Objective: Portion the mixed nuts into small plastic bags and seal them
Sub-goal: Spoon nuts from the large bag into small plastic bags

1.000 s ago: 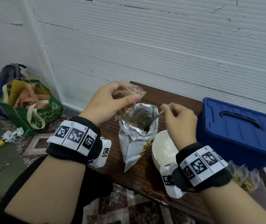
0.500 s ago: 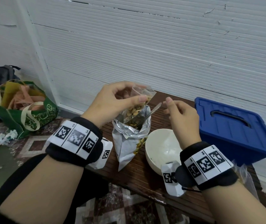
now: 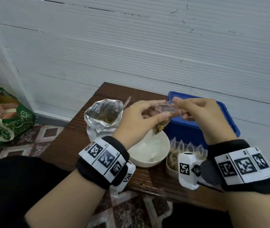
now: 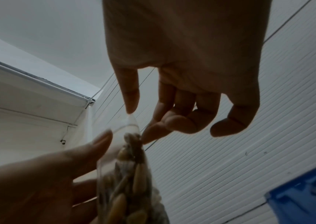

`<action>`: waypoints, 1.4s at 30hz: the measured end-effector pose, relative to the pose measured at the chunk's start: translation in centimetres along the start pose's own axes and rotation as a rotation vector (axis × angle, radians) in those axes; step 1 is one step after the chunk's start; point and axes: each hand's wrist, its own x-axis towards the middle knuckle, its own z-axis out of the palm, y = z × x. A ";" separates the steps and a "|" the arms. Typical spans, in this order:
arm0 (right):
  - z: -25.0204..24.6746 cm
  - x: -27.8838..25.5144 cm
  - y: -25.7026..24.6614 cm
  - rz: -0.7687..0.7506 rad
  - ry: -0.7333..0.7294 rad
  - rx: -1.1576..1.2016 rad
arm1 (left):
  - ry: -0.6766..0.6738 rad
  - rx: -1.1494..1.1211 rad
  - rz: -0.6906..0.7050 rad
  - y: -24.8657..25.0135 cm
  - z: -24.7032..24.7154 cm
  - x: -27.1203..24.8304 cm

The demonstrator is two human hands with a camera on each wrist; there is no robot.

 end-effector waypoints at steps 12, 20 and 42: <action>-4.5 -2.6 5.6 0.123 0.099 -0.323 | -0.178 0.006 -0.196 -2.5 6.5 -2.0; -5.3 -2.8 9.0 0.303 0.041 -0.513 | -0.109 0.246 -0.325 -5.4 5.4 -2.0; -3.2 -2.7 8.8 0.435 -0.109 -0.673 | -0.267 0.828 -0.430 -8.3 4.5 -2.4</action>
